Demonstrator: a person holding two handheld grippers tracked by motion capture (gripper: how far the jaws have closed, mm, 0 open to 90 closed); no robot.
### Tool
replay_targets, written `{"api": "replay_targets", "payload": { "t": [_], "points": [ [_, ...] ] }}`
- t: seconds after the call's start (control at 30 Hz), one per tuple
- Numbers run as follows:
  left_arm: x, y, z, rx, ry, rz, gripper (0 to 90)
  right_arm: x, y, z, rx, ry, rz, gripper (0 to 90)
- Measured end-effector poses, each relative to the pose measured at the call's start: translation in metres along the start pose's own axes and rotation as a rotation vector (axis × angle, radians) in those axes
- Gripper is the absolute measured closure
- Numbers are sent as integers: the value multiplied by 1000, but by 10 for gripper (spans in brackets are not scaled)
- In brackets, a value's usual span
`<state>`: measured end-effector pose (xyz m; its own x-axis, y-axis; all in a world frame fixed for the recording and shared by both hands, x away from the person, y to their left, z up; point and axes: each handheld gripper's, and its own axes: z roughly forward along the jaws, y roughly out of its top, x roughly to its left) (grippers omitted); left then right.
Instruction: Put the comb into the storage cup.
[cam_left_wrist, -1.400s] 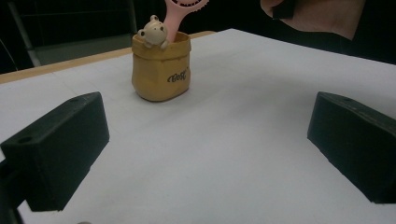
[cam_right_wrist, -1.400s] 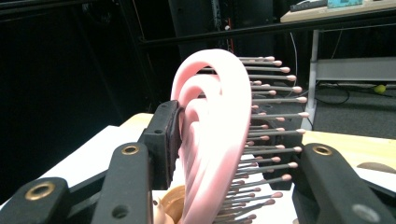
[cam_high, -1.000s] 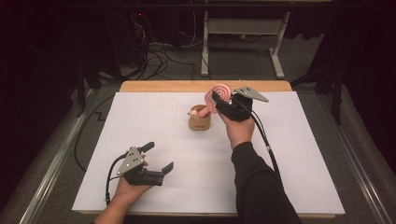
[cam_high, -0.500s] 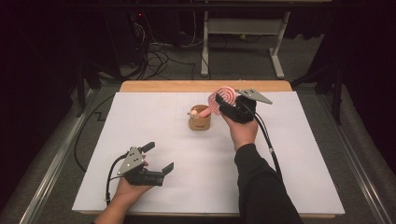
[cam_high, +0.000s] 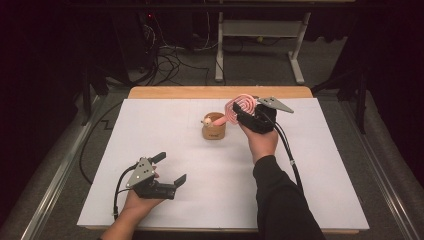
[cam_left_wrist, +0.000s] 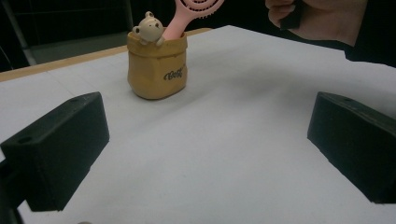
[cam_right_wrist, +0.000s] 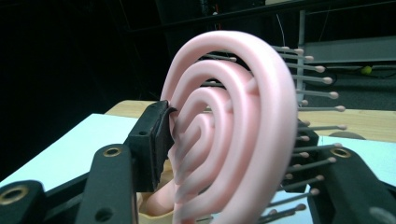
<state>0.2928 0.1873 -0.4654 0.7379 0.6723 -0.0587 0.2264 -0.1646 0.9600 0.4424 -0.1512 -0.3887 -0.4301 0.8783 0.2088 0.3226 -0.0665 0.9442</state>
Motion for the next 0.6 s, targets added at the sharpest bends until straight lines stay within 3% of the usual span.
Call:
{"api": "replay_targets", "payload": {
  "t": [0.6],
  "points": [
    [0,-1,1,5,-2,3,0,-2,-1,-1,22,-2,-20,420]
  ]
}}
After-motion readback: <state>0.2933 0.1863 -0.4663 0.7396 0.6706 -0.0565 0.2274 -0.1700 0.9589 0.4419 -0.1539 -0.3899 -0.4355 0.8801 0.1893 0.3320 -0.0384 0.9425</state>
